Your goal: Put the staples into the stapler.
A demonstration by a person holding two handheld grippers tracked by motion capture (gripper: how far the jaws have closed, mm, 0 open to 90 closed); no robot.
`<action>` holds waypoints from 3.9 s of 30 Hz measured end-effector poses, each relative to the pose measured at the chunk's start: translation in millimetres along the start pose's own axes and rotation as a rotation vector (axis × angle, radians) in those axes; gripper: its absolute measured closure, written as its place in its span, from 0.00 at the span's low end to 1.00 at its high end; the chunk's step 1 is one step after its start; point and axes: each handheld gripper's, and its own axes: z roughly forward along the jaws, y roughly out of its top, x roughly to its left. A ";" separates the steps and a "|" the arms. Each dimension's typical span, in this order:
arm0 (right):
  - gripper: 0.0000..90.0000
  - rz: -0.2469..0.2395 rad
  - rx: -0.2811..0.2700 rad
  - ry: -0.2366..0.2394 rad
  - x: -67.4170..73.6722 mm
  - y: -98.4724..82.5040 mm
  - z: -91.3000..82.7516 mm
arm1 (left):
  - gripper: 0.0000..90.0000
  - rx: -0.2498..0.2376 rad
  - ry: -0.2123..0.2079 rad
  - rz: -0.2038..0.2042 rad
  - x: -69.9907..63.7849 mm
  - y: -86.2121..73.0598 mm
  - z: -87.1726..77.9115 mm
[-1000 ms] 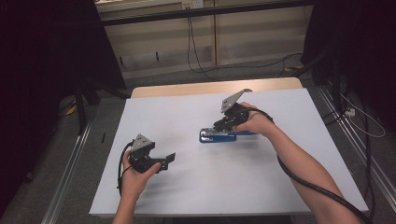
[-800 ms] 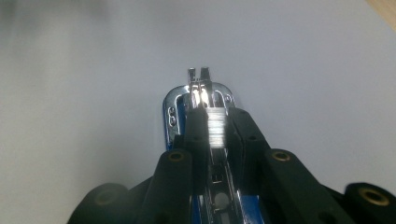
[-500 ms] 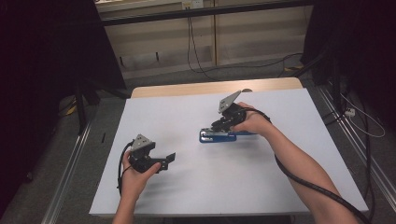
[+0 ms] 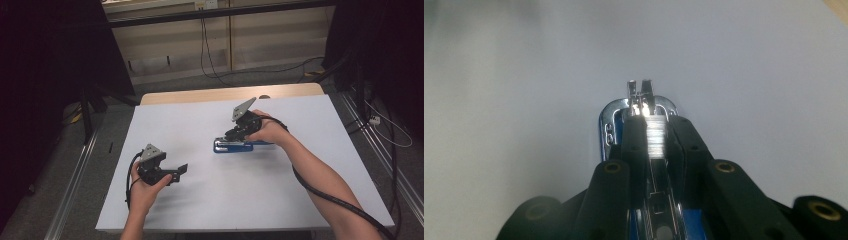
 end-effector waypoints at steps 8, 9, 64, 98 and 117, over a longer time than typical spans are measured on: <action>0.88 0.005 -0.002 -0.003 -1.0 -1.5 1.8 | 0.06 0.001 -0.002 -0.004 0.4 -0.6 0.4; 0.88 0.004 -0.004 0.003 -1.2 -1.9 2.4 | 0.06 0.000 -0.002 -0.004 0.5 -0.6 0.4; 0.88 -0.027 0.001 0.022 1.8 5.4 12.5 | 0.06 0.004 0.008 -0.005 2.9 -1.2 0.2; 0.77 -0.004 -0.011 0.007 1.9 8.7 17.9 | 0.06 -0.006 0.007 -0.008 3.4 -0.9 -0.2; 0.48 0.119 -0.077 -0.111 10.7 -12.0 -23.3 | 0.06 -0.004 -0.013 0.005 -1.4 3.1 6.0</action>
